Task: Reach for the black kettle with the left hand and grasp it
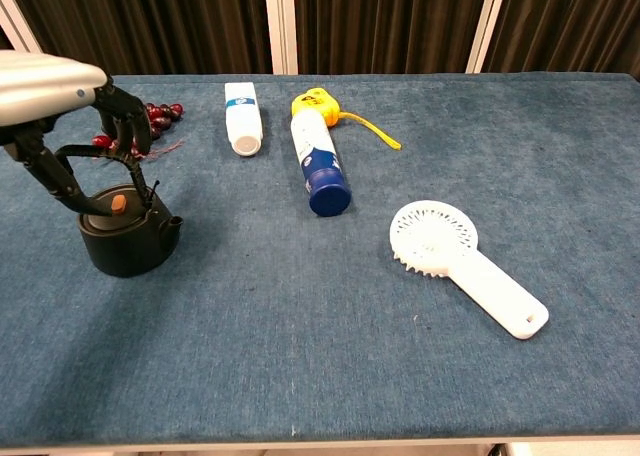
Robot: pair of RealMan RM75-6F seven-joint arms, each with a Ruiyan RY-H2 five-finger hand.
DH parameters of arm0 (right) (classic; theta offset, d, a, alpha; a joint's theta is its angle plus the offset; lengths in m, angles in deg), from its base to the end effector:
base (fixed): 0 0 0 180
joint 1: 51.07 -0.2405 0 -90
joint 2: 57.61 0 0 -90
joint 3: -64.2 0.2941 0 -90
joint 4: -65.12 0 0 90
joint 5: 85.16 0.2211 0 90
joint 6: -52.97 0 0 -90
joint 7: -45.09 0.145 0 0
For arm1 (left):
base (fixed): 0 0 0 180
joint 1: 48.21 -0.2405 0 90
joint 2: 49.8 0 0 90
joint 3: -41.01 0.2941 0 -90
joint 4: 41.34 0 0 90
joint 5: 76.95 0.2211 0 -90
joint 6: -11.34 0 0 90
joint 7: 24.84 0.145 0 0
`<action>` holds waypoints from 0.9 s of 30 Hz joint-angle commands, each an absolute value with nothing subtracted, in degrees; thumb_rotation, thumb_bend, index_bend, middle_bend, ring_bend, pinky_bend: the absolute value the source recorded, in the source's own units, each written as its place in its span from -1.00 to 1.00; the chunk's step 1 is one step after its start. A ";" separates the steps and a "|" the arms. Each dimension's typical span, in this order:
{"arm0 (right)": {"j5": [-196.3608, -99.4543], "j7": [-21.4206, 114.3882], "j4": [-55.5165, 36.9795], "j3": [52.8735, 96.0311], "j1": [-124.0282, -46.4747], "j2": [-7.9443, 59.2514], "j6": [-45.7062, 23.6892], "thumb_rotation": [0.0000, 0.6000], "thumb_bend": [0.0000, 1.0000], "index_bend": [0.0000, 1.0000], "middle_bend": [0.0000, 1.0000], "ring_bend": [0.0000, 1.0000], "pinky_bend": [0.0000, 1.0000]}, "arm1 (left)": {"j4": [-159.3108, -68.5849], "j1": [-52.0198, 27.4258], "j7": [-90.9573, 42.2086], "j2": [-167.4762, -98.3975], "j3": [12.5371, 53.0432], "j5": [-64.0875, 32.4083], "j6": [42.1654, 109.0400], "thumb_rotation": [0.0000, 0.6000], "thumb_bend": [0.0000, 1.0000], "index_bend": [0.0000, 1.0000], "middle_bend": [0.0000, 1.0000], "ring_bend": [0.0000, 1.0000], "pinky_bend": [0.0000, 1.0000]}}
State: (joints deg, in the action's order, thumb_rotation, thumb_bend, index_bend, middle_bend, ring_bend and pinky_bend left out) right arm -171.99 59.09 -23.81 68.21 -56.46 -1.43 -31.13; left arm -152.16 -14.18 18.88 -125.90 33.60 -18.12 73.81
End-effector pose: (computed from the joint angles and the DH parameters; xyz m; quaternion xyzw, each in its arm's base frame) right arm -0.3632 -0.1951 0.2240 0.5856 -0.3931 0.4119 0.5769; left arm -0.1771 0.2968 0.0333 -0.7710 -0.3358 -0.2964 0.4527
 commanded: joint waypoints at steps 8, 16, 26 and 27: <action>-171.78 59.76 -23.00 68.15 -56.46 -1.18 -30.76 1.00 -1.00 -1.00 -0.94 -1.00 -1.00 | -152.01 -12.55 22.08 -127.81 35.12 -21.37 76.44 1.00 -0.83 0.06 0.11 -0.13 -1.00; -171.69 60.16 -22.69 68.11 -56.34 -1.03 -30.75 1.00 -1.00 -1.00 -0.94 -1.00 -1.00 | -151.67 -11.35 22.84 -128.61 36.12 -22.96 76.74 1.00 -0.83 0.15 0.23 -0.04 -1.00; -171.47 60.01 -22.67 68.11 -56.36 -0.91 -30.44 1.00 -1.00 -1.00 -0.94 -1.00 -1.00 | -150.88 -10.35 22.48 -129.57 37.48 -24.60 76.30 0.93 -0.83 0.58 0.63 0.31 -1.00; -171.44 59.97 -22.69 68.12 -56.37 -0.92 -30.39 1.00 -1.00 -1.00 -0.94 -1.00 -1.00 | -151.00 -10.20 22.45 -129.46 37.64 -25.21 76.04 0.90 -0.83 0.61 0.67 0.35 -1.00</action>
